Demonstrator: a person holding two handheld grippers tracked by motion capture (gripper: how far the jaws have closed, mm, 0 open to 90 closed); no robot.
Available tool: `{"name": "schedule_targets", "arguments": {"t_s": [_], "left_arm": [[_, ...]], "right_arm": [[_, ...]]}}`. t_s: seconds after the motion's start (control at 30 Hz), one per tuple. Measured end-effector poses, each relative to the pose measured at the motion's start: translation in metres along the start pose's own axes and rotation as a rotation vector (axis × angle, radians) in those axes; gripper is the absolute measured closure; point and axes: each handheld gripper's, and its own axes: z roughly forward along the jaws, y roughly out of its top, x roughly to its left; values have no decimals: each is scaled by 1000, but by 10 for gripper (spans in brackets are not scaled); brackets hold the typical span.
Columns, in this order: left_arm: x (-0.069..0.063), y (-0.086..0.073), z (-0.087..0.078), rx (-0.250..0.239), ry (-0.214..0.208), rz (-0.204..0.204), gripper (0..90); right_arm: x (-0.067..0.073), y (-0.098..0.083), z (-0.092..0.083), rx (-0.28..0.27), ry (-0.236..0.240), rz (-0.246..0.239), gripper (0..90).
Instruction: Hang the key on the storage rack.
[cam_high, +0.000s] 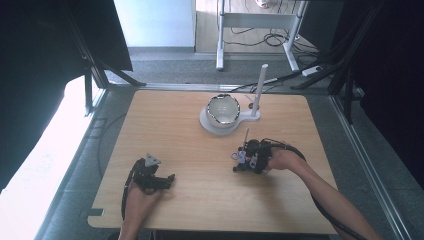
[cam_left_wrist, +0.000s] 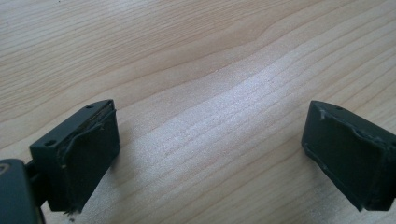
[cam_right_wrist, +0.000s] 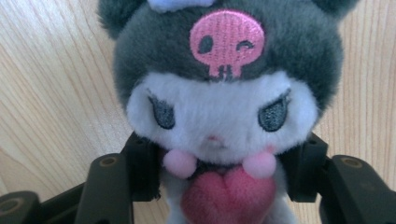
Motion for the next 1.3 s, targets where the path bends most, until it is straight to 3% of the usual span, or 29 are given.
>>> {"name": "schedule_targets", "arguments": {"t_s": [0.27,0.8,1.3], "left_arm": [[0,0,0,0,0,0,42],[0,0,0,0,0,0,42],[0,0,0,0,0,0,42]], "right_arm": [[-4,-6,-13,-54,31,37,441],[-15,-24,-52,-106,26,72,442],[-42,-49,-89,-158,6,158,441]]}}
